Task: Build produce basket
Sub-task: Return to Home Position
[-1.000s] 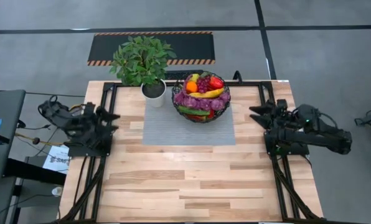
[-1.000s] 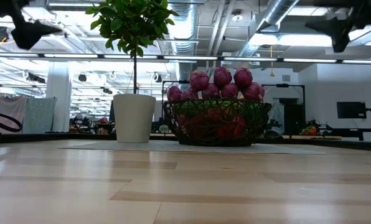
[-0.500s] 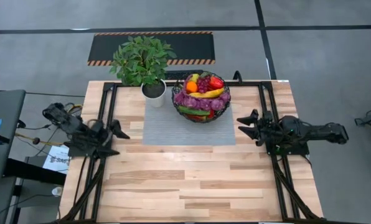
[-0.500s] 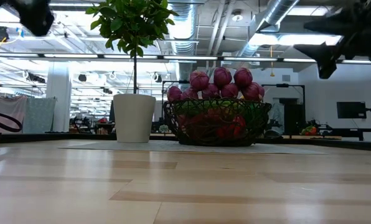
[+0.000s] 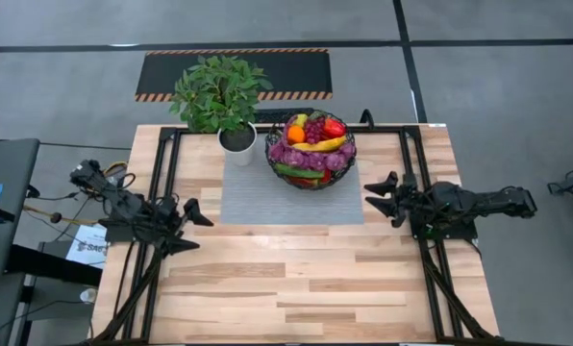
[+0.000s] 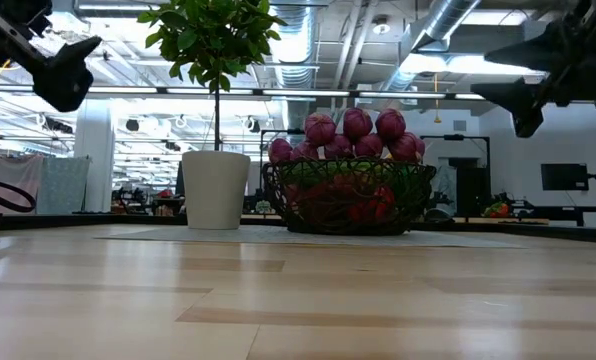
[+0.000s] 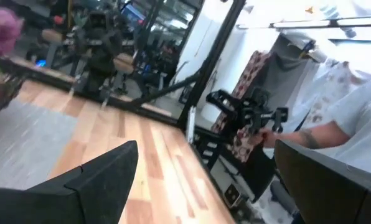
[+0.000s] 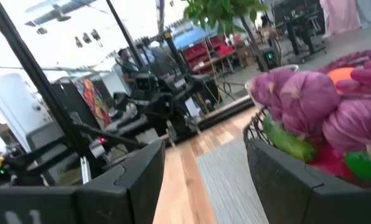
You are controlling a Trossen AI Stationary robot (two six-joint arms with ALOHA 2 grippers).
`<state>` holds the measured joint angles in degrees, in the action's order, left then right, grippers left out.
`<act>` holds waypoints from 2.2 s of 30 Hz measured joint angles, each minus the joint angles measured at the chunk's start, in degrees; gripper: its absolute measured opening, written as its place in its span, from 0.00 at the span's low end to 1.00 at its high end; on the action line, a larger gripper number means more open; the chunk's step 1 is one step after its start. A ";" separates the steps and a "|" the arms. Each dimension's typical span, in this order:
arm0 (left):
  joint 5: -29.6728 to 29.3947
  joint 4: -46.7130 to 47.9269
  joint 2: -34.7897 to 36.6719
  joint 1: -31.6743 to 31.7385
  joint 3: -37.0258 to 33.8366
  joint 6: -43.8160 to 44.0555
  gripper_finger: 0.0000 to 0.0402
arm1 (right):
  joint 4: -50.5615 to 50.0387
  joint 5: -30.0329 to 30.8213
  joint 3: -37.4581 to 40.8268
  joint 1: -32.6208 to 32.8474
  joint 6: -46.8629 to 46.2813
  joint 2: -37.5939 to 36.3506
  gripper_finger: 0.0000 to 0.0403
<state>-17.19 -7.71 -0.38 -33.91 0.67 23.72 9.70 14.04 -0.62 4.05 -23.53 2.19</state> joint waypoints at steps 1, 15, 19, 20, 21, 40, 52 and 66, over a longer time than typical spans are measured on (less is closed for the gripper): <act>-0.60 1.29 0.08 0.00 0.04 0.45 0.91 | -0.60 -0.02 0.00 0.00 0.00 -0.02 0.62; -3.42 2.27 -0.33 0.00 0.06 -15.69 0.91 | -7.16 -0.50 -0.09 0.09 1.06 1.84 0.62; 3.13 1.84 -0.33 0.00 0.06 -21.17 0.91 | -7.27 -0.50 -0.09 0.05 3.81 2.04 0.62; 5.09 1.80 -0.32 0.00 0.06 -21.49 0.91 | -7.30 -0.50 -0.09 0.05 4.48 2.04 0.62; 6.72 1.76 -0.33 0.00 0.06 -21.57 0.91 | -7.33 -0.50 -0.09 0.05 5.13 2.04 0.62; 14.88 6.35 -1.23 0.00 0.04 -22.03 0.91 | -7.51 -0.50 -0.04 0.05 5.58 2.04 0.62; 14.88 6.34 -1.23 0.00 0.02 -19.49 0.91 | -7.53 -0.50 0.00 0.05 5.55 2.04 0.62; 14.88 6.34 -1.23 0.00 0.02 -19.43 0.91 | -7.53 -0.50 0.01 0.05 5.53 2.04 0.62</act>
<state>-2.31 -1.37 -1.61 -33.91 0.69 4.29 2.17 13.54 -0.61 4.10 -18.00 4.23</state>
